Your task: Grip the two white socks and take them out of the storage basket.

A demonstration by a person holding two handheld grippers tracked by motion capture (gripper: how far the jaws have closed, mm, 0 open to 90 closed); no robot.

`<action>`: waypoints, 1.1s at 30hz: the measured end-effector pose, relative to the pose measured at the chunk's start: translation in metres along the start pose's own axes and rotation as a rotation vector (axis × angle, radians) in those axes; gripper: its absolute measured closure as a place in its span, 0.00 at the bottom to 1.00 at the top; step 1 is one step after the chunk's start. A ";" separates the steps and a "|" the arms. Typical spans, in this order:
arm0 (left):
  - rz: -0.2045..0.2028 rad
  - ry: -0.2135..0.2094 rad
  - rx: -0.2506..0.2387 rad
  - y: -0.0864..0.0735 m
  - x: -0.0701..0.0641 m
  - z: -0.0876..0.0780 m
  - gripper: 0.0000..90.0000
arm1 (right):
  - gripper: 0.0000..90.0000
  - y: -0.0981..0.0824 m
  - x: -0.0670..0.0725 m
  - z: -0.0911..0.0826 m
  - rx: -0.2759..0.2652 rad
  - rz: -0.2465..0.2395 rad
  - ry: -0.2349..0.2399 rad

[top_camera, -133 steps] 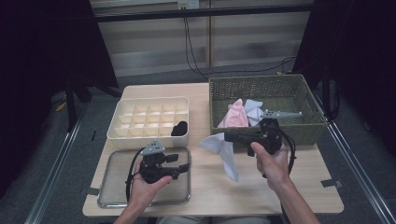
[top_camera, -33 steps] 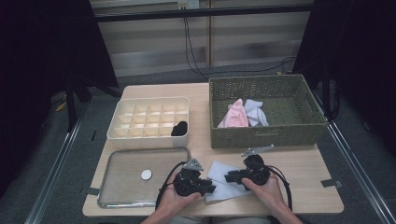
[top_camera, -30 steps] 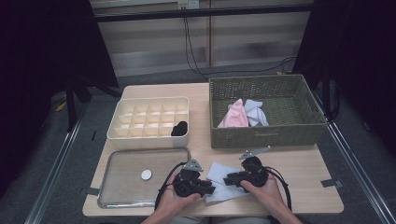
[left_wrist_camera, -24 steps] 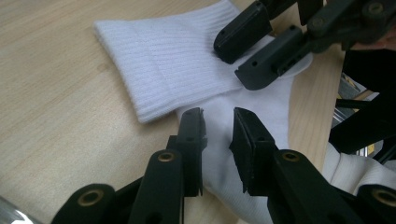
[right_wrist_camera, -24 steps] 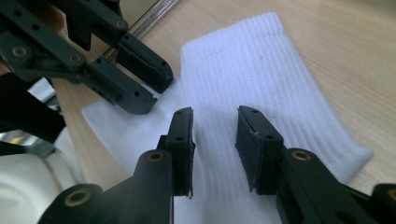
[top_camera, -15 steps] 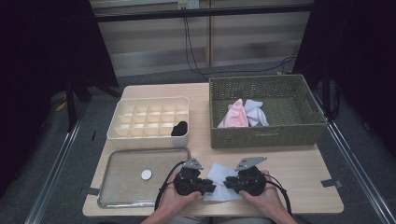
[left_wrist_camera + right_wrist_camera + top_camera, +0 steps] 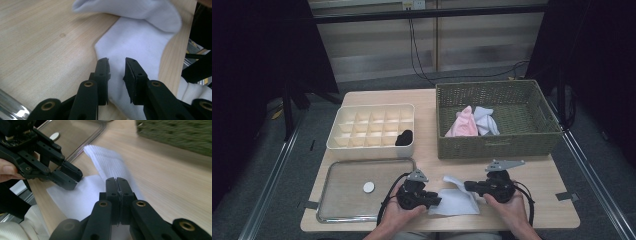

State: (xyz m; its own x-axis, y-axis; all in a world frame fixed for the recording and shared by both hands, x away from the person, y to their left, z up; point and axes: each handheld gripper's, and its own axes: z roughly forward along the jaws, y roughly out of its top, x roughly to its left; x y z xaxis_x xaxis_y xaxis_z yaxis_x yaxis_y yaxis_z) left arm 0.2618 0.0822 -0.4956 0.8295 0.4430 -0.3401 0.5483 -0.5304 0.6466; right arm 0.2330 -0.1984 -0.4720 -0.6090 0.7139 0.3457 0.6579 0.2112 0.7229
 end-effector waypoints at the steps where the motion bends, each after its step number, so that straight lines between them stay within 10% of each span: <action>1: -0.001 0.001 0.000 0.000 0.000 0.000 0.81 | 0.99 -0.002 -0.002 -0.008 -0.015 0.015 -0.015; 19: -0.003 -0.003 -0.010 0.002 0.000 -0.004 0.76 | 0.85 -0.039 -0.036 -0.064 -0.059 0.173 -0.143; 26: -0.046 0.016 -0.063 0.008 0.011 -0.026 0.74 | 0.75 -0.022 -0.050 -0.046 -0.032 0.158 -0.164; 33: -0.068 -0.020 0.005 -0.001 0.012 -0.023 0.69 | 0.70 -0.014 -0.083 -0.032 0.009 0.196 -0.228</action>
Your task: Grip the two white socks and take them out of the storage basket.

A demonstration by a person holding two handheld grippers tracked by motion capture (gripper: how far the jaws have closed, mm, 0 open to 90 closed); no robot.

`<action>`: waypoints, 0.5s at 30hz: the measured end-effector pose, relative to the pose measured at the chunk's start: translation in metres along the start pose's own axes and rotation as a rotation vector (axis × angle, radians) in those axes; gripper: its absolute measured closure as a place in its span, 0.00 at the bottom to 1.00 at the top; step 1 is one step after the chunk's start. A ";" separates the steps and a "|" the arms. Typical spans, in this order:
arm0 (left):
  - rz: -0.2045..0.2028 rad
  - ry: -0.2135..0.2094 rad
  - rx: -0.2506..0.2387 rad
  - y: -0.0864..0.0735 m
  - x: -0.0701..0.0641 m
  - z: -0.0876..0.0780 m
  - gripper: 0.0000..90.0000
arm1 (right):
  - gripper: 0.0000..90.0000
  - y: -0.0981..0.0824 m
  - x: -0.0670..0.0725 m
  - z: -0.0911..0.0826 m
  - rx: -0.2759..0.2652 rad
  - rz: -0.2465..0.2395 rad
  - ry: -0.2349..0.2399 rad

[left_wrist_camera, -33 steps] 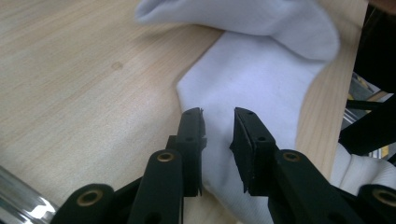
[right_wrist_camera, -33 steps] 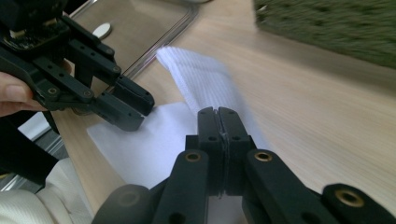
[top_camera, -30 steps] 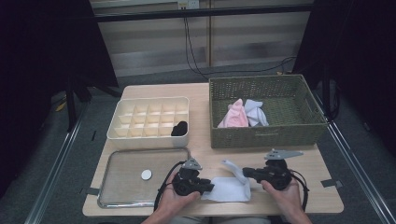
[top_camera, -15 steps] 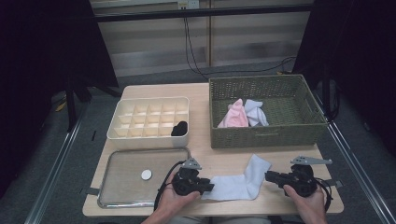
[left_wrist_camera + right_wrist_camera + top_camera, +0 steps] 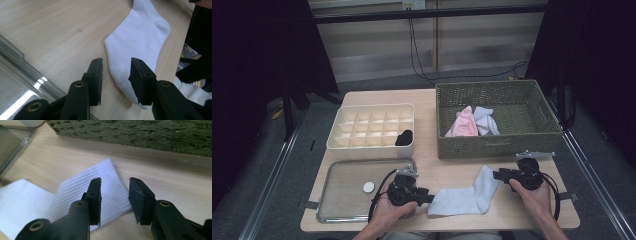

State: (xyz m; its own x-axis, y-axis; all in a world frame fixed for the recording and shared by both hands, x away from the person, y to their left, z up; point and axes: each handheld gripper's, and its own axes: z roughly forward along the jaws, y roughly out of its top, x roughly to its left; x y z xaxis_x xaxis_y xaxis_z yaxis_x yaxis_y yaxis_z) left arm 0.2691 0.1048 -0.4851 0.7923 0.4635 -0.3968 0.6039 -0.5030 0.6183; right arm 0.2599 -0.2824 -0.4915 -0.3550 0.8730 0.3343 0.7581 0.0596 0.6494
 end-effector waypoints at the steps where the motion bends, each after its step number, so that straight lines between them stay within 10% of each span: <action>1: -0.003 -0.013 -0.008 0.000 -0.001 0.000 0.67 | 0.68 0.000 -0.001 0.001 0.000 0.000 -0.011; 11: 0.010 -0.002 0.049 -0.004 -0.005 0.011 0.69 | 0.71 -0.003 -0.004 0.004 0.026 -0.014 -0.050; 15: 0.016 -0.003 0.067 -0.004 -0.005 0.012 0.86 | 0.91 -0.004 -0.004 0.003 0.031 -0.010 -0.040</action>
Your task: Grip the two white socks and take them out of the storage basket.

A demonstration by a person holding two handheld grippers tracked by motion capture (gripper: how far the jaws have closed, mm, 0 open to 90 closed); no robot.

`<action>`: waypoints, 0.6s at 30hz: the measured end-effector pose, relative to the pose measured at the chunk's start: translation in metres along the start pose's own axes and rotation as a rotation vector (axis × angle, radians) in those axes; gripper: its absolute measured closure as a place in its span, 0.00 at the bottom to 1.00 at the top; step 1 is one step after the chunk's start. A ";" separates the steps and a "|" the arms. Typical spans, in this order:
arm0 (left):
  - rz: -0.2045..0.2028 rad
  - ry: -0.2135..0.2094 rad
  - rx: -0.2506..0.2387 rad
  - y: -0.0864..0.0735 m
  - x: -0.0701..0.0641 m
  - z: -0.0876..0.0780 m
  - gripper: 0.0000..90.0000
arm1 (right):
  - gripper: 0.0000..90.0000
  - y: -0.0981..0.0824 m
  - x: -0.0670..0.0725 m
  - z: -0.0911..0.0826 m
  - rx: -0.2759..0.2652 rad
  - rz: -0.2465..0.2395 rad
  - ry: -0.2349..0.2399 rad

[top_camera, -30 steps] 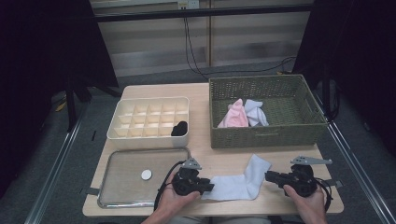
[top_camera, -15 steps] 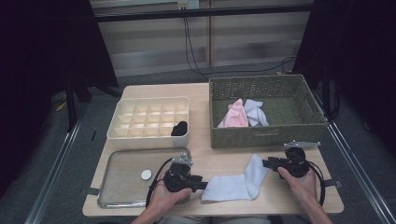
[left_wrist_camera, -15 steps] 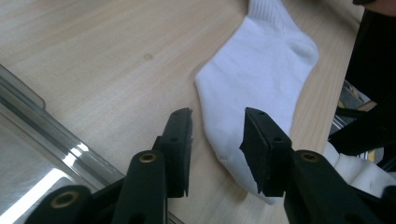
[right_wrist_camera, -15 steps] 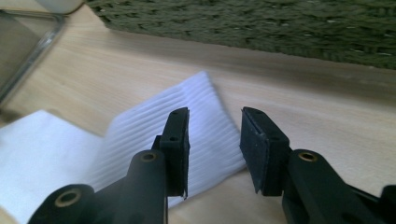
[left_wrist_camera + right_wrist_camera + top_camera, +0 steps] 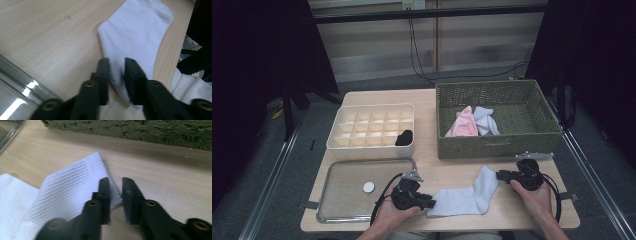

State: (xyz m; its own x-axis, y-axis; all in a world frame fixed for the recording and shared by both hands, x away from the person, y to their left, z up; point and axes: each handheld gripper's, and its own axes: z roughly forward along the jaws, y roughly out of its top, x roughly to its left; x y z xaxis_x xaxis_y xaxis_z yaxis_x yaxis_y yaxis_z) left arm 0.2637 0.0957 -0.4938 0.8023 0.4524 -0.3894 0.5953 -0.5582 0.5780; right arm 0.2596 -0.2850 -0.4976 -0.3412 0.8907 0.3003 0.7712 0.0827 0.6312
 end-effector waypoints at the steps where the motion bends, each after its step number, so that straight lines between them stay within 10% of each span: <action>1: 0.002 -0.015 0.003 0.000 0.001 0.001 0.89 | 0.95 0.000 0.000 -0.001 0.000 0.002 0.011; 13: 0.012 0.049 -0.075 0.011 0.007 -0.020 0.95 | 0.89 -0.021 0.018 -0.034 0.011 -0.018 0.015; 18: 0.047 0.072 -0.093 0.022 0.002 -0.025 0.95 | 0.85 -0.018 0.036 -0.034 -0.039 -0.028 0.085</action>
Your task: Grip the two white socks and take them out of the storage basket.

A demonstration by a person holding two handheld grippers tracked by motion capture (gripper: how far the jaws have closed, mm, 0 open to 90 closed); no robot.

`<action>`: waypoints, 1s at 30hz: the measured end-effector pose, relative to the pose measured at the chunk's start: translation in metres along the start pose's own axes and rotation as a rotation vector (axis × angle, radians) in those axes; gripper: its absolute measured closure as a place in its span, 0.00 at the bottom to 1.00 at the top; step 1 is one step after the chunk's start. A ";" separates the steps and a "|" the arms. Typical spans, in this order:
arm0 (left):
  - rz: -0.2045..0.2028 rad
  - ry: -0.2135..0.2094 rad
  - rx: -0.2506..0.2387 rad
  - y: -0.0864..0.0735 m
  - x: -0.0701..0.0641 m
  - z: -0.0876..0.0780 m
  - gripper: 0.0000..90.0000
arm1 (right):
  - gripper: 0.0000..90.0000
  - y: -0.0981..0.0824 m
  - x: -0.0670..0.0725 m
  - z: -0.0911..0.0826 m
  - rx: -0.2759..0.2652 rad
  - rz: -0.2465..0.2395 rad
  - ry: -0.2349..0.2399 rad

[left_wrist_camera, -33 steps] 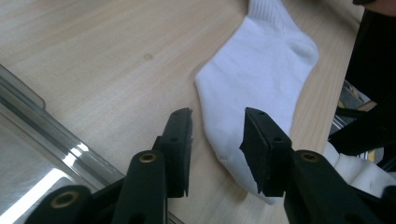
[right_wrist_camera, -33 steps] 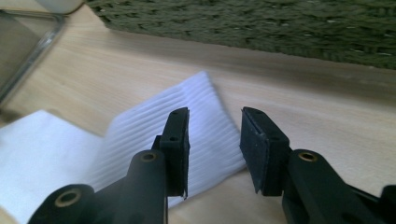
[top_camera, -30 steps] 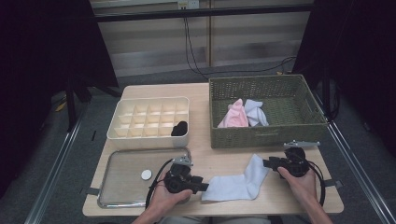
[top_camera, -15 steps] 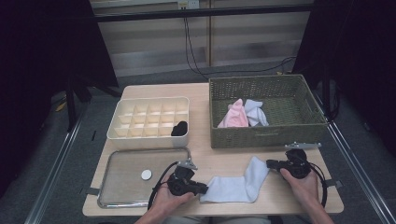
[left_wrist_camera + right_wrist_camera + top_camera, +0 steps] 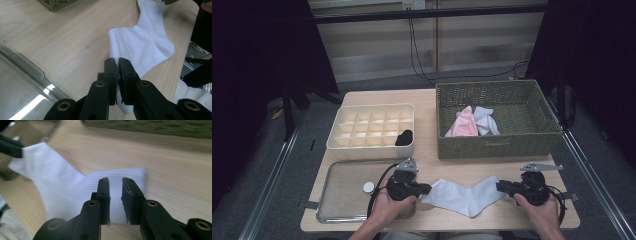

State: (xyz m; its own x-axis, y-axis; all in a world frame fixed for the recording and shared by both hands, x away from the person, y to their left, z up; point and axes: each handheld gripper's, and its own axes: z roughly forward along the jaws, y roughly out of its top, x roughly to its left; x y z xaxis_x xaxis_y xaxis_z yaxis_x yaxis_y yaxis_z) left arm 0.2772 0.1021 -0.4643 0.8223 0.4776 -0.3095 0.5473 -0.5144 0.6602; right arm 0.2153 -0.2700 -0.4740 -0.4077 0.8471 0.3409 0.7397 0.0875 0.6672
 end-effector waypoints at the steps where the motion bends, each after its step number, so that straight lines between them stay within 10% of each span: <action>1: 0.019 0.013 0.006 0.001 -0.001 0.001 0.95 | 0.85 0.002 0.004 0.004 0.002 -0.010 0.029; 11: 0.024 0.004 -0.009 0.006 -0.004 0.007 0.95 | 0.90 0.012 0.055 0.064 0.110 -0.063 0.239; 16: 0.034 -0.029 -0.011 0.010 -0.009 0.014 0.95 | 0.94 0.011 0.062 0.086 0.155 -0.076 0.215; 30: 0.124 -0.136 0.051 0.004 -0.036 0.049 0.78 | 0.88 0.013 0.055 0.077 0.114 -0.050 0.206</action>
State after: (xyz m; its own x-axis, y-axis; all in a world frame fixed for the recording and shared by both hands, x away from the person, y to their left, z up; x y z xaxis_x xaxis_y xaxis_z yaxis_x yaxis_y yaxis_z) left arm 0.2577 0.0477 -0.4840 0.8956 0.3093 -0.3197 0.4446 -0.6007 0.6645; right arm 0.2438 -0.1817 -0.4981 -0.5373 0.7166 0.4448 0.7668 0.1954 0.6114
